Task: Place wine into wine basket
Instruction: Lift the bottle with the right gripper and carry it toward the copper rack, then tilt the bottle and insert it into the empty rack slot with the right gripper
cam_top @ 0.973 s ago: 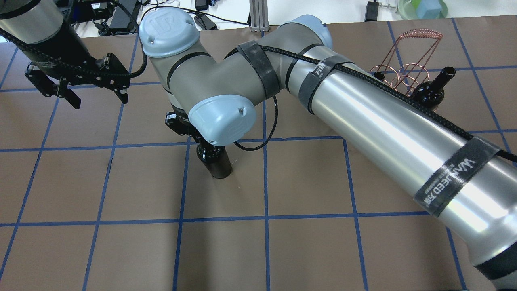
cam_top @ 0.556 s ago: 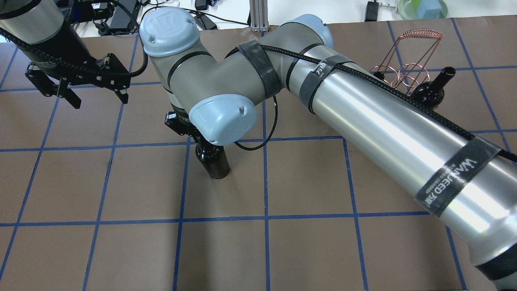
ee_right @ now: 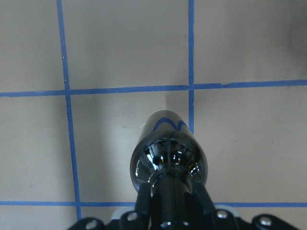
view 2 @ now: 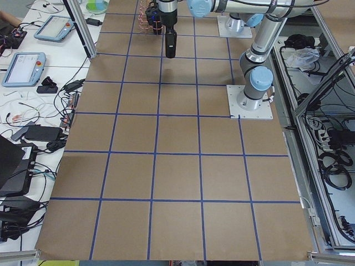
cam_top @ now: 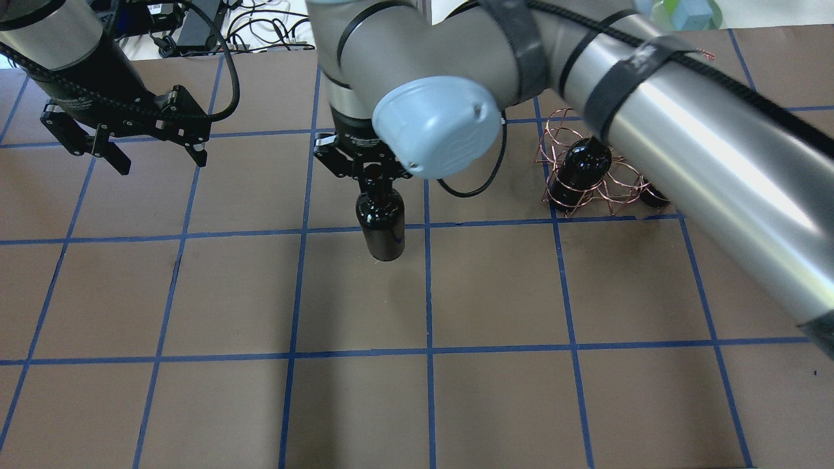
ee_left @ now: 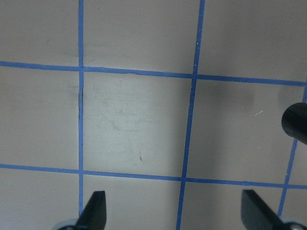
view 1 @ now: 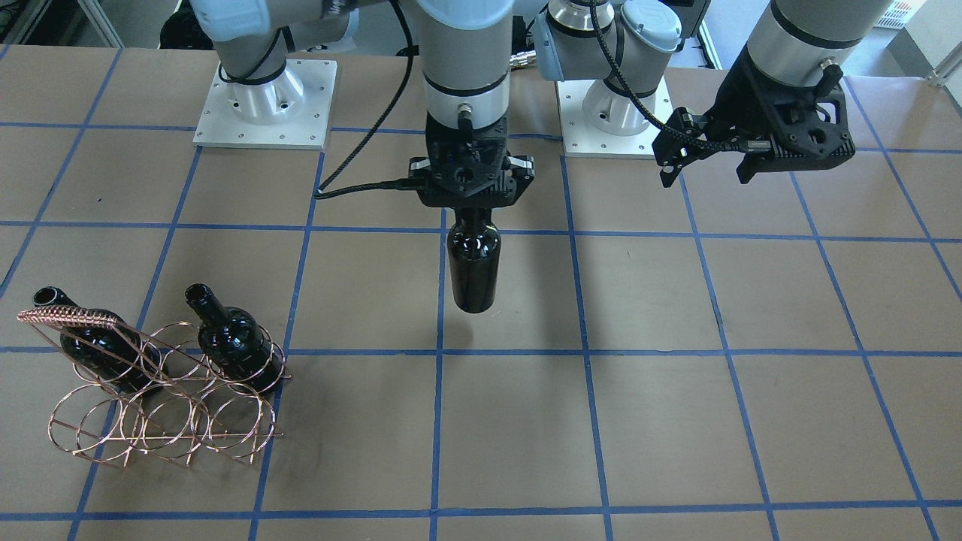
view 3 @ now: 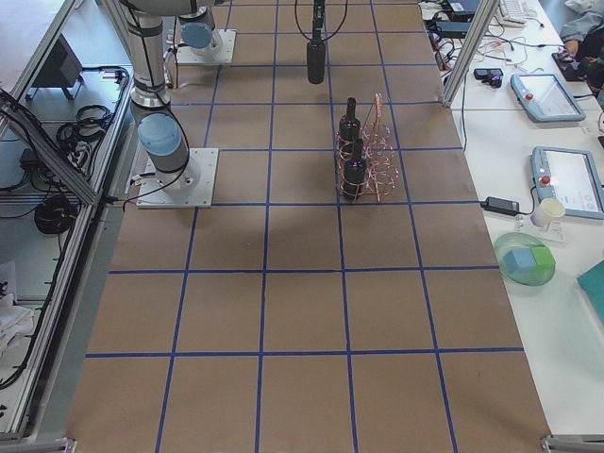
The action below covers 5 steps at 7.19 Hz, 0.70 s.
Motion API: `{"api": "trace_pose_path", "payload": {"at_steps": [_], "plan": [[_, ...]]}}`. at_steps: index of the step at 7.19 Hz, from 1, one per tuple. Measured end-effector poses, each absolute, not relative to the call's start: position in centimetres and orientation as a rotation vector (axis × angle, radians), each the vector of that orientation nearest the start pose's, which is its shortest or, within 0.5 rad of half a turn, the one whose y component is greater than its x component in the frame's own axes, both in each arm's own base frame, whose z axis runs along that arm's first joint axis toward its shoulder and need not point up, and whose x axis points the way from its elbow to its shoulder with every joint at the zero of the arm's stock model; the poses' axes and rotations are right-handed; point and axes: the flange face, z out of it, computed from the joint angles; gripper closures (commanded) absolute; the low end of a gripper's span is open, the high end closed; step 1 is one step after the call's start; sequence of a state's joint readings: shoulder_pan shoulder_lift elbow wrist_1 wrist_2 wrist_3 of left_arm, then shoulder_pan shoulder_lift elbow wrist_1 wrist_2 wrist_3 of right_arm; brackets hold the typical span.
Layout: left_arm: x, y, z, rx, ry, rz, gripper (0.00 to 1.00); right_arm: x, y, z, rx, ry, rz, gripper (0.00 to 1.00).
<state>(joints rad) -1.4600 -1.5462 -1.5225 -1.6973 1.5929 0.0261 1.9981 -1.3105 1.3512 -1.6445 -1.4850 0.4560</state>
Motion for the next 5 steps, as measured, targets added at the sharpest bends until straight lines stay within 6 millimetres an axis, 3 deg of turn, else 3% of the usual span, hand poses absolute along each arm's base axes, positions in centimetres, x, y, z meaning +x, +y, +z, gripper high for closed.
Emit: {"api": "trace_pose_path", "payload": {"at_steps": [2,5], "plan": [[-7.8,-48.6,51.3,-0.125,3.121,0.079,0.0,31.9,-50.5,48.4,-0.013,3.049,0.038,0.78],[-10.4,-48.8,51.1,-0.045,3.121,0.046,0.0,18.0,-52.3,51.8,-0.175,3.097,0.085,0.78]]}}
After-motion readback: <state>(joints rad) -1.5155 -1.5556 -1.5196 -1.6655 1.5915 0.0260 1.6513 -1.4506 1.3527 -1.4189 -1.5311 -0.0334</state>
